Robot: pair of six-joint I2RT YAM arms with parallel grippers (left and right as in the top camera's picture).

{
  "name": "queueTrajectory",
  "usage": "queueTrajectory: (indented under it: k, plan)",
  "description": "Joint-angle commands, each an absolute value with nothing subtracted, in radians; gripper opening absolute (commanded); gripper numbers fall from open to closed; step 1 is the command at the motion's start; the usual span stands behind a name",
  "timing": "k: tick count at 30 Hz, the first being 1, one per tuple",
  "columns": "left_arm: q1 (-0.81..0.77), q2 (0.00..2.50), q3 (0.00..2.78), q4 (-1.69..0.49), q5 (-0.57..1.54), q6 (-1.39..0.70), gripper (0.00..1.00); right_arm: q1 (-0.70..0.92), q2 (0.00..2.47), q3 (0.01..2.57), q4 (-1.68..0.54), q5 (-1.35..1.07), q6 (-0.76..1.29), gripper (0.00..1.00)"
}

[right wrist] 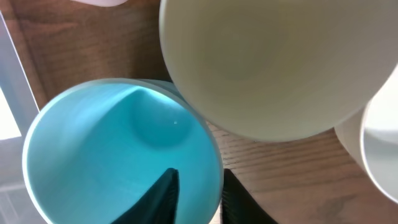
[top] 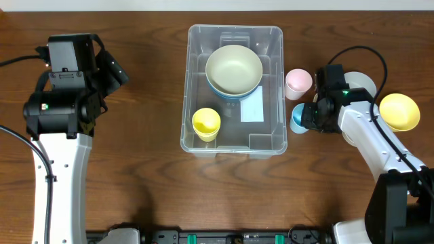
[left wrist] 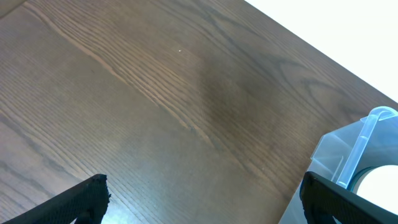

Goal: Pack container
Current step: 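Lower the right gripper and close it on the blue cup's rim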

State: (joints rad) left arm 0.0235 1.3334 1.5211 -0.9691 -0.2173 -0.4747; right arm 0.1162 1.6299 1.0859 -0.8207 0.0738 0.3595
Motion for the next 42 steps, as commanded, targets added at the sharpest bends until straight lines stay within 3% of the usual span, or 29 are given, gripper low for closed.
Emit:
queueTrajectory:
  k: [1,11,28,42]
  plan:
    - [0.027,1.338,1.533,-0.971,-0.233,-0.477,0.98,0.110,1.646,1.077,-0.818,0.070,0.370,0.17]
    - [0.027,1.338,1.533,-0.971,-0.233,-0.476,0.98,0.110,1.646,1.077,-0.833,0.070,0.369,0.02]
    - [0.027,1.338,1.533,-0.971,-0.233,-0.477,0.98,0.111,1.610,1.079,-0.910,0.071,0.331,0.01]
    - [0.027,1.338,1.533,-0.971,-0.233,-0.476,0.98,0.112,1.297,1.079,-1.055,0.071,0.332,0.01]
